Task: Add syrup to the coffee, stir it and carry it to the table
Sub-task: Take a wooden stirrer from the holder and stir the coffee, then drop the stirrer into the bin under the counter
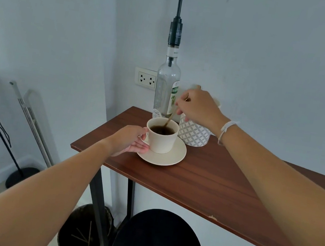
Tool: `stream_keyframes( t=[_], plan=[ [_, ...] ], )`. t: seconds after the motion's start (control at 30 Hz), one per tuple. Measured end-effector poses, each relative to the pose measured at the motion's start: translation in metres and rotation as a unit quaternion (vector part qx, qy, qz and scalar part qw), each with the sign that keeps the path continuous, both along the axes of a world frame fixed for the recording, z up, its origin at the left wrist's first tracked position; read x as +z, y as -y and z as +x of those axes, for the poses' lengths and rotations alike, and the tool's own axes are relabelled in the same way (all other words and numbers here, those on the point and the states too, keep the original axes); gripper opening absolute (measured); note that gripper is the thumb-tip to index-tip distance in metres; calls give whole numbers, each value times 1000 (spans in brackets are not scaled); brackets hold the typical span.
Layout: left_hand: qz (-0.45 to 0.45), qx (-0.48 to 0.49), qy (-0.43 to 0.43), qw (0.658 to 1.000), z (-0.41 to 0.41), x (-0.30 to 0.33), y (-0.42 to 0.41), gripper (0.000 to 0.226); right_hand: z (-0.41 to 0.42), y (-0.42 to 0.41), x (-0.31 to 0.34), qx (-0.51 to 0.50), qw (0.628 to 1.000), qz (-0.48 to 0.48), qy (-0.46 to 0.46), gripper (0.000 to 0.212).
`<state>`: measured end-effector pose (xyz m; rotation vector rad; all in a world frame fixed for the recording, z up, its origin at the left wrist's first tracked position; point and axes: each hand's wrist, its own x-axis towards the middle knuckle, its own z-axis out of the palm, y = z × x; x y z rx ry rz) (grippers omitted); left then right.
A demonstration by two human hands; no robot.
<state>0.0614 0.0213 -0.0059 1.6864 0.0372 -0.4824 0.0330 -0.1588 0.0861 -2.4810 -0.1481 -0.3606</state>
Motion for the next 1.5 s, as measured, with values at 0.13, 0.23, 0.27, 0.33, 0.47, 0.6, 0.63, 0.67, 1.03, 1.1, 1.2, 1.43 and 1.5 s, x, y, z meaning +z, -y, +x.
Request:
stream_keyframes(
  t=[0.13,0.23,0.27,0.33,0.47,0.6,0.63,0.67,1.03,1.1,1.2,1.43,1.5],
  plan=[
    [-2,-16,10,1000,-1,0,-2,30,-28,11,-30,-24,998,60,29,25],
    [-8,-29,15,999,0,-1,-5,30,-51,11,-52,-44,991,121,40,19],
    [-7,-34,20,999,1,-2,-6,31,-56,11,-59,-49,988,143,41,18],
    [-8,-42,28,999,2,-4,-6,33,-66,10,-70,-62,980,187,43,15],
    [-12,-49,36,998,5,-7,-8,33,-76,7,-80,-90,964,246,45,18],
    [-9,-58,43,997,7,-9,-9,34,-86,3,-80,-106,955,269,67,26],
    [-9,-59,42,997,7,-9,-10,34,-88,2,-81,-110,952,277,69,26],
    [-8,-60,42,997,8,-9,-10,33,-90,0,-82,-117,950,283,68,25],
    [25,-42,53,997,9,-8,-8,28,-95,1,-87,-153,911,382,24,22],
    [38,-31,60,997,8,-9,-7,29,-93,2,-87,-147,903,403,12,21],
    [62,-11,82,995,3,-9,-5,38,-93,5,-86,-138,894,426,-16,21],
    [110,62,120,985,-13,-6,-27,48,-92,2,-91,-107,861,494,-63,15],
    [112,89,124,982,-19,-6,-41,48,-91,-2,-91,-94,853,509,-69,14]
  ],
)
